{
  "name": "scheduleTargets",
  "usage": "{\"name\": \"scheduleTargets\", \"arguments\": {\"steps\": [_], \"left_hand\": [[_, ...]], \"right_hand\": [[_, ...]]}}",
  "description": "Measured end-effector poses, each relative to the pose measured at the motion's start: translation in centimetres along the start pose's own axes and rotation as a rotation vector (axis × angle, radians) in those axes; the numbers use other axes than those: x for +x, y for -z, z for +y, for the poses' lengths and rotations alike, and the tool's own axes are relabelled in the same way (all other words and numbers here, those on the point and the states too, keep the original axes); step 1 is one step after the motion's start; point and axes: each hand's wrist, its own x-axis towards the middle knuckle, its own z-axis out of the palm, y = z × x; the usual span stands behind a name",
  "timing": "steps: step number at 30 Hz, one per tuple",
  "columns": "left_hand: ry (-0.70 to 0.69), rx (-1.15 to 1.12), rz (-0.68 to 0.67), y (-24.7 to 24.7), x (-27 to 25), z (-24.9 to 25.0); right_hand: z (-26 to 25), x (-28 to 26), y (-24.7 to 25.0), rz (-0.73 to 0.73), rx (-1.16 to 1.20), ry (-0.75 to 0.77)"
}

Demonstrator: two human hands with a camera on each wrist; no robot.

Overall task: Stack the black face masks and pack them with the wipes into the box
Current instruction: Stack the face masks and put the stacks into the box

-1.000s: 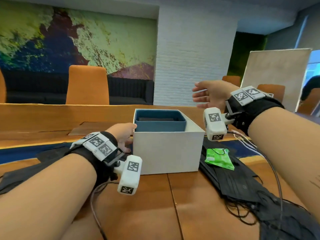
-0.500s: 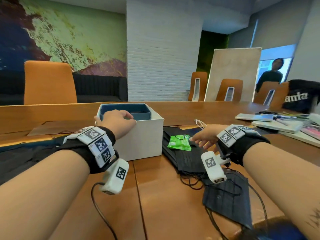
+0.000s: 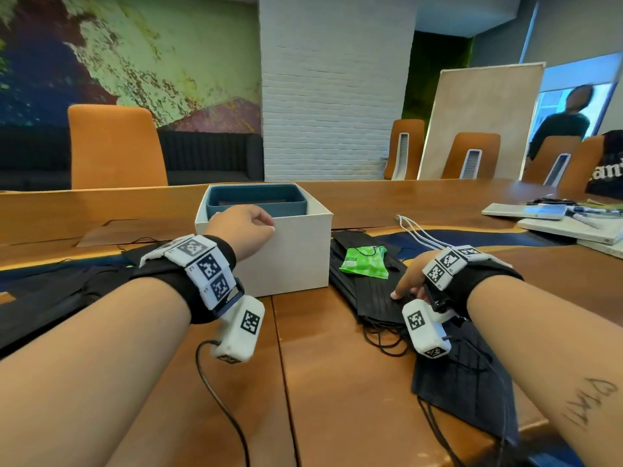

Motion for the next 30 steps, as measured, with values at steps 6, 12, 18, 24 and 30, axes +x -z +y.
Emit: {"name": "scheduleTargets", "arguments": {"steps": [6,12,18,24,30], "left_hand": [[-0.007,0.026,-0.003,-0.2,-0.5,-0.1],[-0.037,-0.090,0.016,-0.2,-1.6,0.3],[-0.044,-0.328,-0.032,0.3,-3.6,1.8],[0.125,-0.561,-0.236,1.1,-4.6,3.5],[0.149,-0.582,-0.322,0.5,-5.8,2.6]], "right_hand": [[-2.1,-0.8,-0.4,0.076,-0.336,-0.023],[-2.7,-0.8,-0.5,0.243,-0.409,0.009],[-1.4,0.0,-0.1,0.235,-0.211,0.031],[0.1,-0.4,-0.6,0.120,0.000,-0.025],[-1.6,-2.2,-0.9,0.211,-0.074,0.018]]}}
